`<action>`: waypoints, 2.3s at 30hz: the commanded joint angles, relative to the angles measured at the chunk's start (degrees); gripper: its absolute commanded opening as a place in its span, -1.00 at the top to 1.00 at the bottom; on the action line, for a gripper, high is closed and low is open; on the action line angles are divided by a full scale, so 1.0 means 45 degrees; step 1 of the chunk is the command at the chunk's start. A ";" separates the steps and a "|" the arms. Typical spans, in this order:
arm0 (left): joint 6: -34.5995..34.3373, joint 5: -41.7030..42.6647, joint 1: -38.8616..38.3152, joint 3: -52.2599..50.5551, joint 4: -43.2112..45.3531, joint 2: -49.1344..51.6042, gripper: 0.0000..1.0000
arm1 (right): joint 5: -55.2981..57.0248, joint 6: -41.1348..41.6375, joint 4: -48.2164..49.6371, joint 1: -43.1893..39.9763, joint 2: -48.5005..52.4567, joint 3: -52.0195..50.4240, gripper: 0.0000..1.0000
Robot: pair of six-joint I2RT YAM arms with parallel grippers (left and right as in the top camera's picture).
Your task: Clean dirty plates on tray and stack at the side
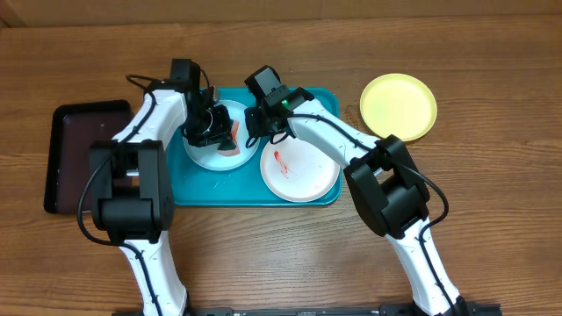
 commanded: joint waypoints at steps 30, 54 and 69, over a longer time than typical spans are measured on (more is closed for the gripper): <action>-0.0733 -0.1200 -0.0738 0.1715 -0.0126 0.2191 0.91 | 0.0112 0.0053 -0.0165 -0.0019 0.0029 -0.0350 0.93; 0.2759 -0.1690 -0.0534 0.1957 -0.3094 0.2084 0.91 | 0.0112 0.0049 -0.0306 -0.0019 0.0029 -0.0350 0.93; -0.2200 -1.0826 -0.0442 0.2875 -0.3789 0.0447 0.91 | 0.0107 0.0053 -0.0219 -0.0019 0.0024 -0.0340 0.93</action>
